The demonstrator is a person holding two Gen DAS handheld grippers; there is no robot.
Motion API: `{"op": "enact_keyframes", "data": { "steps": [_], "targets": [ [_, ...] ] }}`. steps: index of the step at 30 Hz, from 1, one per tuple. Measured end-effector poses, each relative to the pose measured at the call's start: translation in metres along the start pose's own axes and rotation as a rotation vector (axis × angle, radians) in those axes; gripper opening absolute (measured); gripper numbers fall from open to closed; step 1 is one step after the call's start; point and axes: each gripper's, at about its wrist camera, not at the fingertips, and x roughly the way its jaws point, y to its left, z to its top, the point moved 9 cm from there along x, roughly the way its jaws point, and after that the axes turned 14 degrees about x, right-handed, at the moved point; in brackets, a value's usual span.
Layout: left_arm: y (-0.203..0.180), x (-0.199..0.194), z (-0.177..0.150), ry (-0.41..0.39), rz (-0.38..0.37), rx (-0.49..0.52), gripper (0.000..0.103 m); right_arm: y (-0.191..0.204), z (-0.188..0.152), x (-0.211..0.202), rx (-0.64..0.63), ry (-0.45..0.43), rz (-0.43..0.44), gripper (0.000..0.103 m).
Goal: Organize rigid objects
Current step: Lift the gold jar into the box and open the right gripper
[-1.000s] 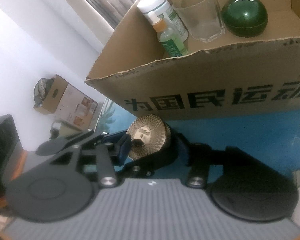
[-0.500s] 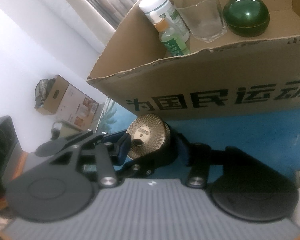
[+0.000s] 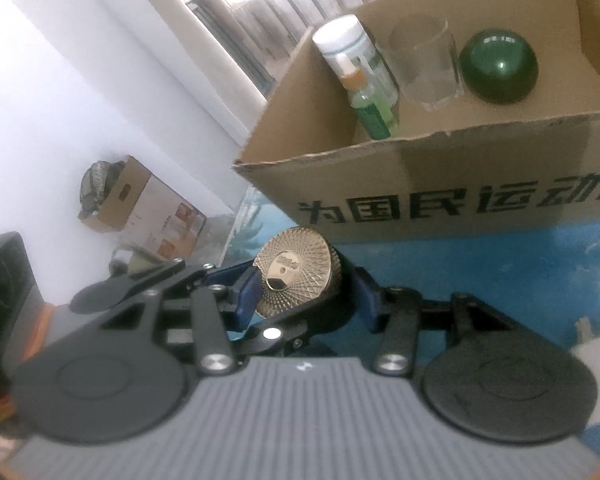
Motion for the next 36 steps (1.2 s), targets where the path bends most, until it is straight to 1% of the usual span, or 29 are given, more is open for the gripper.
{"op": "enact_keyframes", "data": {
  "steps": [5,9,12,18,22,26,31,36],
  "targets": [
    [-0.015,-0.027,0.016,-0.043,0.019,0.050,0.059,0.012,-0.005,-0.034,-0.020,-0.056,0.034,0.049],
    [-0.030,-0.042,0.044,-0.083,0.027,0.100,0.059,0.020,0.004,-0.065,-0.051,-0.106,0.054,0.049],
    [-0.040,-0.043,0.073,-0.103,0.016,0.133,0.059,0.022,0.020,-0.086,-0.068,-0.124,0.047,0.049],
    [-0.057,-0.028,0.141,-0.137,-0.027,0.179,0.060,0.018,0.080,-0.122,-0.091,-0.151,0.026,0.050],
    [-0.065,-0.004,0.174,-0.128,-0.066,0.193,0.060,0.007,0.123,-0.137,-0.099,-0.162,-0.013,0.050],
    [-0.069,0.036,0.197,-0.091,-0.108,0.193,0.060,-0.018,0.163,-0.137,-0.080,-0.134,-0.049,0.050],
    [-0.061,0.091,0.213,-0.034,-0.153,0.163,0.060,-0.056,0.208,-0.115,-0.034,-0.088,-0.080,0.050],
    [-0.047,0.142,0.216,0.010,-0.197,0.110,0.060,-0.087,0.239,-0.080,-0.012,-0.046,-0.120,0.050]
  ]
}}
